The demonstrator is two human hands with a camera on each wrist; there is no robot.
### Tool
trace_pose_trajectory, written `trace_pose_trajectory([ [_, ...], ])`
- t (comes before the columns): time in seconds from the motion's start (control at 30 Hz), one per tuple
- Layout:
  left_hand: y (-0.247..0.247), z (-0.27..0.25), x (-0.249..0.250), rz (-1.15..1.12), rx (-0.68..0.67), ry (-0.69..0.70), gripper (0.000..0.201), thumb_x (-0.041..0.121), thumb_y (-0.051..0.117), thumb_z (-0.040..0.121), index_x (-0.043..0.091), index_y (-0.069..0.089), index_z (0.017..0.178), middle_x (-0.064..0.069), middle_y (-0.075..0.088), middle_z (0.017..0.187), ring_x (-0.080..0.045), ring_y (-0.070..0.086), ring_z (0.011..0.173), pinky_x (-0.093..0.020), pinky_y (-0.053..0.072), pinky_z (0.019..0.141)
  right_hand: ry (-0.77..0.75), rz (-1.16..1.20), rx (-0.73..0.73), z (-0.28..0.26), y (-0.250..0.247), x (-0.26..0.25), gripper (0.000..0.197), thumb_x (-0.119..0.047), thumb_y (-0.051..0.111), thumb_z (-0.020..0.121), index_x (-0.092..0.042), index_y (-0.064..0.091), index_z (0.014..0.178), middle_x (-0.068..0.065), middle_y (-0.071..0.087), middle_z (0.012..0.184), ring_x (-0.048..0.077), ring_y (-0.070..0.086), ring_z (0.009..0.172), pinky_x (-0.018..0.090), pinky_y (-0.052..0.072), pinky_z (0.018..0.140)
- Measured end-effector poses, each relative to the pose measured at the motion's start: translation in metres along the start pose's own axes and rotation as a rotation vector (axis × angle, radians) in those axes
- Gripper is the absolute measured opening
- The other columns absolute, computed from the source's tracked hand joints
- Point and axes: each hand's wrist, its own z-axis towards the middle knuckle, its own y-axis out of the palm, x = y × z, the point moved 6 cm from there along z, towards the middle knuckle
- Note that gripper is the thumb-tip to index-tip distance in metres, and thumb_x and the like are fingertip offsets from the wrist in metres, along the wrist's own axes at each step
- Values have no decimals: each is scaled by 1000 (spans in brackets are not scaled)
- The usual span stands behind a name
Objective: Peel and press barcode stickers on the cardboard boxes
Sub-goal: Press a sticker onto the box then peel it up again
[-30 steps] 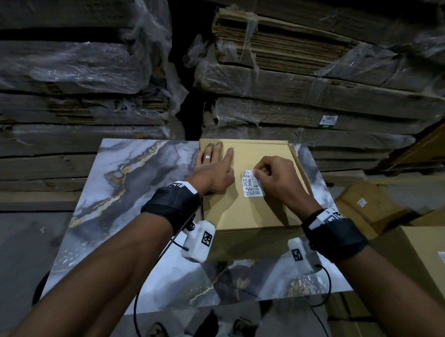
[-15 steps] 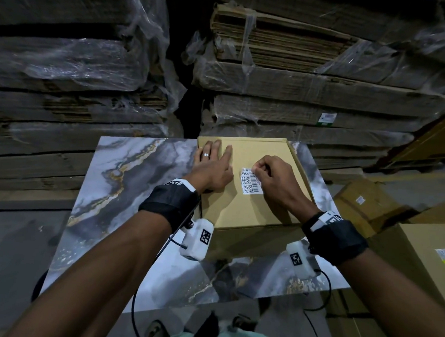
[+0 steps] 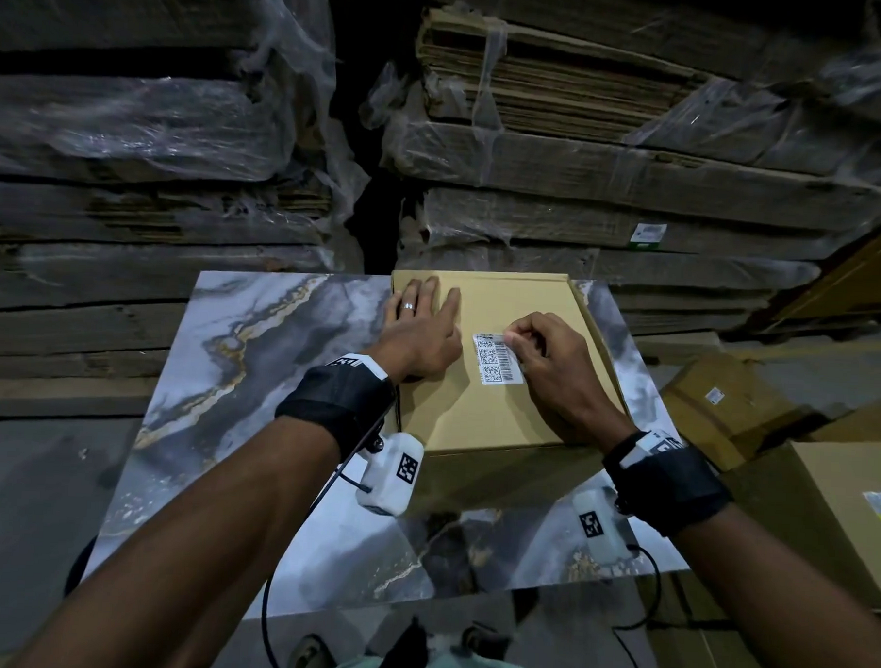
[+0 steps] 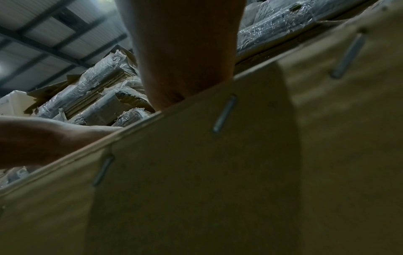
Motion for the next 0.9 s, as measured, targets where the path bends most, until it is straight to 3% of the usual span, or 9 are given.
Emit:
trace_pose_trajectory([
  [0.33, -1, 0, 1, 5, 0, -3, 63, 36, 28, 106, 23, 1, 162, -11, -12, 169, -28, -13, 155, -47, -6, 124, 50, 98, 13, -3, -2, 2, 11, -21, 59, 103, -16, 68, 99, 1, 64, 99, 1, 60, 83, 15, 48, 69],
  [0.47, -1, 0, 0, 8, -1, -8, 63, 35, 28, 106, 23, 1, 162, -11, -11, 169, -28, -12, 155, -47, -6, 124, 96, 163, 36, -3, -11, 0, 19, -25, 55, 105, -25, 63, 121, 1, 64, 94, 9, 65, 83, 33, 58, 72],
  [0.57, -1, 0, 0, 13, -4, -8, 63, 35, 28, 106, 23, 1, 162, -10, -12, 169, -27, -12, 155, -47, -6, 124, 159, 88, 2, 1, -21, 10, 32, -37, 53, 97, -34, 60, 128, 4, 65, 86, 30, 66, 80, 56, 59, 68],
  [0.63, 0, 1, 0, 14, -5, -8, 63, 35, 27, 106, 23, 0, 162, -10, -12, 169, -28, -13, 155, -47, -6, 124, 130, -81, -85, 1, -18, 9, 34, -38, 56, 93, -25, 68, 122, -2, 68, 82, 20, 67, 75, 49, 61, 69],
  [0.7, 0, 1, 0, 13, -5, -7, 64, 36, 28, 106, 23, 0, 162, -10, -13, 169, -28, -14, 155, -47, -6, 124, 63, -165, -110, -1, -15, -1, 32, -33, 69, 93, -14, 72, 118, -5, 69, 90, 8, 65, 78, 23, 60, 71],
  [0.73, 0, 1, -1, 13, -4, -6, 64, 36, 28, 106, 23, -1, 162, -10, -13, 169, -28, -14, 155, -47, -6, 124, 30, -187, -95, 0, -13, -4, 28, -27, 73, 92, -11, 73, 115, -3, 69, 92, 5, 64, 78, 15, 55, 70],
  [0.8, 0, 1, -1, 8, 1, -2, 64, 35, 27, 106, 23, 0, 162, -11, -12, 169, -28, -13, 155, -48, -6, 124, -21, -232, -56, -1, -12, -15, 15, -20, 75, 92, -9, 76, 103, 0, 71, 89, 2, 62, 74, 8, 49, 65],
  [0.9, 0, 1, 0, -3, 14, -3, 62, 34, 27, 105, 23, 3, 161, -10, -11, 169, -28, -12, 155, -48, -6, 123, -17, -303, -26, 3, -11, -18, 11, -19, 70, 95, -10, 77, 95, 0, 71, 84, 0, 59, 70, 7, 43, 59],
])
